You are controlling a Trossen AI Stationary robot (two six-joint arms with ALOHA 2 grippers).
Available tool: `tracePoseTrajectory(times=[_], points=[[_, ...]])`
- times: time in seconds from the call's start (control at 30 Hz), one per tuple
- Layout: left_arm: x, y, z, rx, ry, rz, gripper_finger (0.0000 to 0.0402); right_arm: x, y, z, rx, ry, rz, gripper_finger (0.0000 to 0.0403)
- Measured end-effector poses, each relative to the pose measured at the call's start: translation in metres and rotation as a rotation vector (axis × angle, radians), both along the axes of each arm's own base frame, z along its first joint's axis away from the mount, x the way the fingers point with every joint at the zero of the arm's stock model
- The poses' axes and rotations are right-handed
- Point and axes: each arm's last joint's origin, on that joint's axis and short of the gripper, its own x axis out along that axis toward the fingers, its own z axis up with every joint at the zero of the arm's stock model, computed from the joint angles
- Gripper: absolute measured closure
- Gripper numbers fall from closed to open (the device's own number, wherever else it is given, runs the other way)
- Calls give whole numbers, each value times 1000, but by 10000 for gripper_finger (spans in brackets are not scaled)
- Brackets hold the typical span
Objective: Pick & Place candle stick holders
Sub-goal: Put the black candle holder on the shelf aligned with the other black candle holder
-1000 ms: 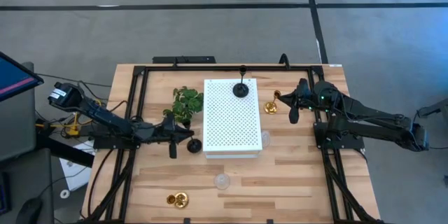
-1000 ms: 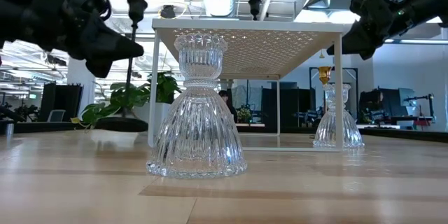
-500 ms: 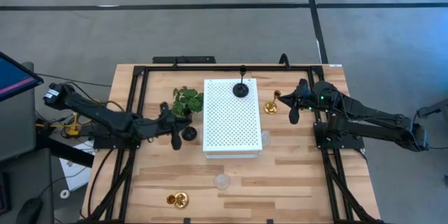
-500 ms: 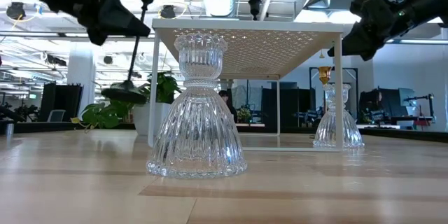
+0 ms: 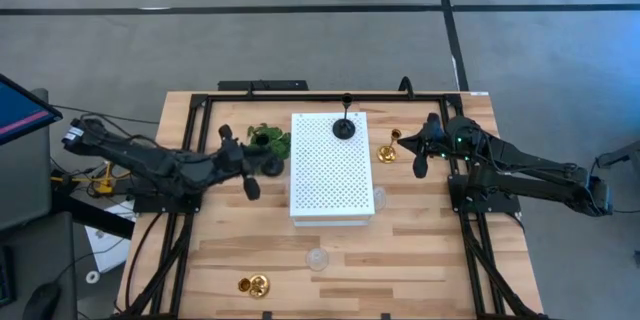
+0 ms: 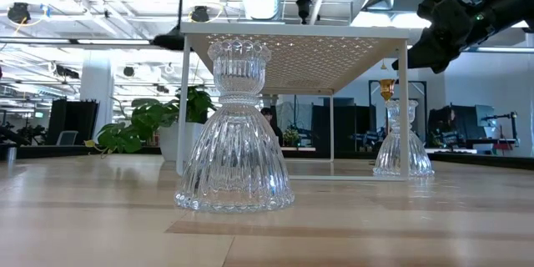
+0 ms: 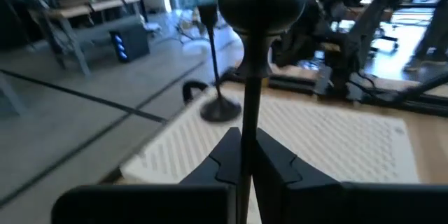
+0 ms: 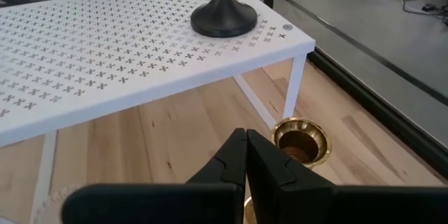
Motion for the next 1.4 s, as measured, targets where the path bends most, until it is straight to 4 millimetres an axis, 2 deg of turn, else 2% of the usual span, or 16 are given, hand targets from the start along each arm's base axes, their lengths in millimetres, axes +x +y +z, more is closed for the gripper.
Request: tracePoseTrajectory(times=[0.13,0.27,0.47,0.7,0.9,1.4], points=[[19,3,22,46,13,70,384,0,0,1,-4,-9,0,403],[45,16,34,89,55,150,387,0,0,1,-4,-8,-1,403],[81,53,34,84,38,16,387,0,0,0,-5,-4,1,403],[91,93,31,80,-1,17,386,0,0,0,-21,10,9,403],[107,112,16,29,2,-38,386,0,0,0,-31,14,14,403],[111,116,16,39,-24,-30,386,0,0,-1,-28,19,14,403]])
